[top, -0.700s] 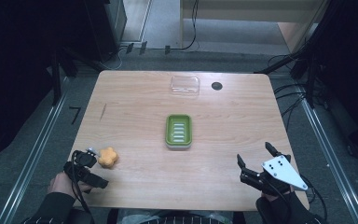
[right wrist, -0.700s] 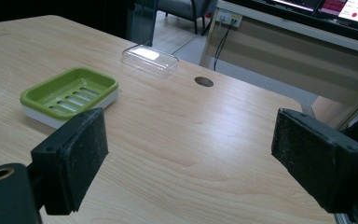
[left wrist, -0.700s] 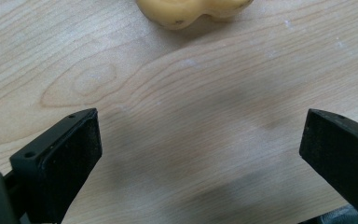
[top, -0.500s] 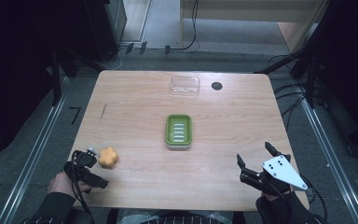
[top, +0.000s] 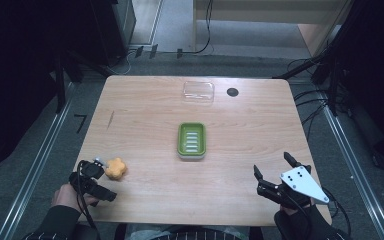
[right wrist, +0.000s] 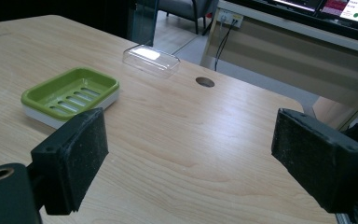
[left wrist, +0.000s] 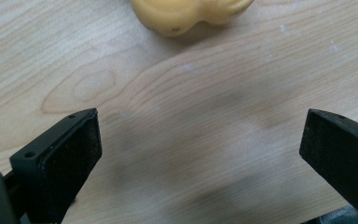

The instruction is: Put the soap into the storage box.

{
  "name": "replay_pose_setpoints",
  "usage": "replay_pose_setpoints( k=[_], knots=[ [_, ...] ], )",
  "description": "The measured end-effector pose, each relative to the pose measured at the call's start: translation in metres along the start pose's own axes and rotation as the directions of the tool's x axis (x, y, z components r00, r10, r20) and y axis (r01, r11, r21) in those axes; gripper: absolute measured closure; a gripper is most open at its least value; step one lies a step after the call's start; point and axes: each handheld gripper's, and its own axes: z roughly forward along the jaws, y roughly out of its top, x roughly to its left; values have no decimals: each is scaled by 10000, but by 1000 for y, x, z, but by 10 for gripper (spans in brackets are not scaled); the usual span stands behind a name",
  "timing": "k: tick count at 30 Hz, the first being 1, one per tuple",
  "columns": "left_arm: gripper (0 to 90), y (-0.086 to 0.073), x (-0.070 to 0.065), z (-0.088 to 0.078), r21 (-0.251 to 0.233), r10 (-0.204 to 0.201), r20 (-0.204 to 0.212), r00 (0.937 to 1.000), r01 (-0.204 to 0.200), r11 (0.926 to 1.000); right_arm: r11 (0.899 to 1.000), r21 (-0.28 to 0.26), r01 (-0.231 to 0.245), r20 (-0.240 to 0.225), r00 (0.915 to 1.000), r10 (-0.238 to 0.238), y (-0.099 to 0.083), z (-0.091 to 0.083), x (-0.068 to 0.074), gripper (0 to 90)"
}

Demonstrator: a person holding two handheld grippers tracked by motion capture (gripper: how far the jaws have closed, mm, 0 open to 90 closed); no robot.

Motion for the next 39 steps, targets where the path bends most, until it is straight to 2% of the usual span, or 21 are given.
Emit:
replay_pose_setpoints(
  k=[8, 17, 28, 39],
  knots=[
    [0, 4, 2, -2, -245, 50, 117, 9999, -47, 9997, 10000, 8, 24, -13, 10000, -24, 0, 0, 0, 112],
    [0, 18, 8, -4, -398, 179, 73, 9998, -176, 9991, 10000, 36, 18, -4, 10000, -18, 0, 0, 0, 112],
    [0, 34, 7, -8, -585, 300, 64, 9995, -296, 9978, 10000, 45, 17, 3, 10000, -17, 0, 0, 0, 112],
    [0, 47, 10, -10, -598, 266, 119, 9996, -259, 9979, 10000, 44, 33, 3, 10000, -33, 0, 0, 1, 112]
  ],
)
